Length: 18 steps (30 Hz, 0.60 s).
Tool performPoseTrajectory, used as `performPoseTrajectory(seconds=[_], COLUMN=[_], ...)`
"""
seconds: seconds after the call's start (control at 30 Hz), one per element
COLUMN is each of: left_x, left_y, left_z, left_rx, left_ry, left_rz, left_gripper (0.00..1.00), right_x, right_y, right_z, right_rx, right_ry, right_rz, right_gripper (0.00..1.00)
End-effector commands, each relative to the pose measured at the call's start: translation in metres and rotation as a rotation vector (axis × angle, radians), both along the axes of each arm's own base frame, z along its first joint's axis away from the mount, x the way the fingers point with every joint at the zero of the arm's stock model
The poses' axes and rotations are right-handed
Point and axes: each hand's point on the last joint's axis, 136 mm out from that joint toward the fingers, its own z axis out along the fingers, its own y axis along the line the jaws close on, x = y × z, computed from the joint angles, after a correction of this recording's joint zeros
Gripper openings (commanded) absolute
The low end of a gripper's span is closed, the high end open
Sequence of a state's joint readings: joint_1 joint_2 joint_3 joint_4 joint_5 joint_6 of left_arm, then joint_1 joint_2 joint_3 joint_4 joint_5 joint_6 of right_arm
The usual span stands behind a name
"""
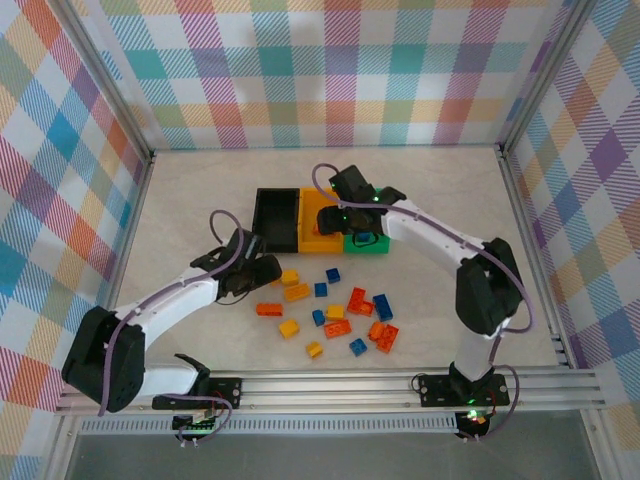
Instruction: Sort the legos into containers by color
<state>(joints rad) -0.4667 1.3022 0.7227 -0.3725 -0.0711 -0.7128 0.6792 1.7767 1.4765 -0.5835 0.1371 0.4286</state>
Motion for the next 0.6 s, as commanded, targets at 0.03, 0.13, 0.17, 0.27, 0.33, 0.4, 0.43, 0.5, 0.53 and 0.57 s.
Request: performPoseTrajectory(seconds=[0.03, 0.13, 0.17, 0.27, 0.33, 0.4, 0.43, 0.5, 0.53, 0.57], left_x=[0.038, 0.045, 0.045, 0.04, 0.036, 0.032, 0.03, 0.026, 0.024, 0.022], left_y=[-0.009, -0.013, -0.011, -0.004, 0.001, 0.0, 0.0, 0.001, 0.002, 0.004], left_z=[0.009, -0.004, -0.01, -0.021, -0.027, -0.034, -0.037, -0.043, -0.044, -0.044], left_rx=[-0.082, -0.073, -0.059, -0.02, 0.008, 0.007, 0.004, 0.006, 0.009, 0.011], left_ry=[-0.111, -0.083, -0.065, -0.028, -0.006, 0.01, 0.017, 0.034, 0.034, 0.035], left_rz=[0.066, 0.069, 0.076, 0.093, 0.103, 0.095, 0.09, 0.091, 0.092, 0.094], left_gripper=[0.78, 0.75, 0.71, 0.65, 0.6, 0.57, 0.54, 0.49, 0.46, 0.43], right_x=[-0.01, -0.016, -0.018, -0.02, -0.021, -0.022, -0.021, -0.021, -0.021, -0.021], right_y=[-0.007, -0.017, -0.02, -0.027, -0.03, -0.032, -0.033, -0.034, -0.034, -0.035], right_z=[0.008, 0.006, 0.007, 0.008, 0.008, 0.006, 0.006, 0.004, 0.003, 0.002], right_rx=[0.059, 0.047, 0.043, 0.042, 0.046, 0.048, 0.047, 0.046, 0.047, 0.048], right_ry=[-0.014, -0.017, -0.022, -0.024, -0.025, -0.025, -0.025, -0.02, -0.016, -0.014], right_rz=[-0.028, -0.042, -0.047, -0.06, -0.066, -0.07, -0.072, -0.077, -0.079, -0.08], right_gripper=[0.7, 0.7, 0.7, 0.7, 0.7, 0.7, 0.7, 0.7, 0.7, 0.7])
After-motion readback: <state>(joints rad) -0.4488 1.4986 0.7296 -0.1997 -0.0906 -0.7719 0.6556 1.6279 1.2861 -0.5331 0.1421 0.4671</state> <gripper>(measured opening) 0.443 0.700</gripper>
